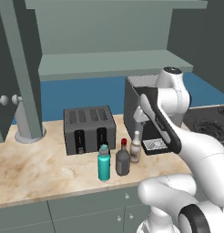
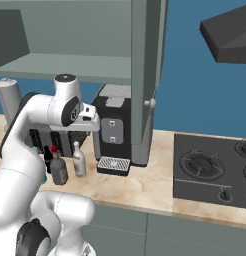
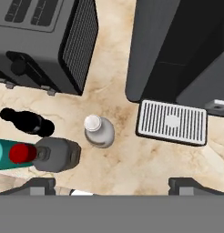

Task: Sort all alcoholic drinks to one cabinet, and non-alcoholic drinks to the other.

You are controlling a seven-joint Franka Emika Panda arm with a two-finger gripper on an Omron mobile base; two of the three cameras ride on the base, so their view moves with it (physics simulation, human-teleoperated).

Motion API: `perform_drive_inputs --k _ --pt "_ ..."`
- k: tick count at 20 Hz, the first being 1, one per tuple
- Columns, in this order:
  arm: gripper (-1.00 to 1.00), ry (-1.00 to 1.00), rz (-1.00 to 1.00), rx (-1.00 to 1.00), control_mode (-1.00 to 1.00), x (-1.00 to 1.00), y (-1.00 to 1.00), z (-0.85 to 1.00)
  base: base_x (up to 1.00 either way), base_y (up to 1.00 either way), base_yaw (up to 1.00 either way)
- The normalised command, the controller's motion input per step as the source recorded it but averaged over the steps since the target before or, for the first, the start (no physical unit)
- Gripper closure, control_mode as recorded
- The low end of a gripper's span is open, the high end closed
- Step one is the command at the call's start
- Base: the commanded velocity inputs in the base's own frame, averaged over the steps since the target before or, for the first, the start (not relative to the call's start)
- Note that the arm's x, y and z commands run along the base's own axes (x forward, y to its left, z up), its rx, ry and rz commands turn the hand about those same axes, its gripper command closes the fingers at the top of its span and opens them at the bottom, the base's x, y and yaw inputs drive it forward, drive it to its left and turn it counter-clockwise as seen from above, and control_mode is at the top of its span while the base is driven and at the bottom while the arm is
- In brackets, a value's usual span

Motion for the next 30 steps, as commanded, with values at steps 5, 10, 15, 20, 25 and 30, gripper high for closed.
perform_drive_inputs --k 5,10,15,20,25,30 --pt "-1.0 0.0 0.13 0.0 -1.0 -0.18 0.07 -0.26 0.0 0.0 0.0" --pt "-1.0 -0.01 0.15 0.0 -1.0 -0.2 0.13 -0.25 0.0 0.0 0.0" --pt "-1.0 -0.01 0.18 0.0 -1.0 -0.17 0.24 -0.25 0.0 0.0 0.0" --pt "-1.0 -0.01 0.17 0.0 -1.0 -0.11 0.3 -0.21 0.0 0.0 0.0" --pt "-1.0 0.0 0.14 0.0 -1.0 -0.02 0.31 -0.18 0.0 0.0 0.0" --pt "-1.0 0.0 0.01 0.0 -1.0 0.07 0.29 -0.19 0.0 0.0 0.0"
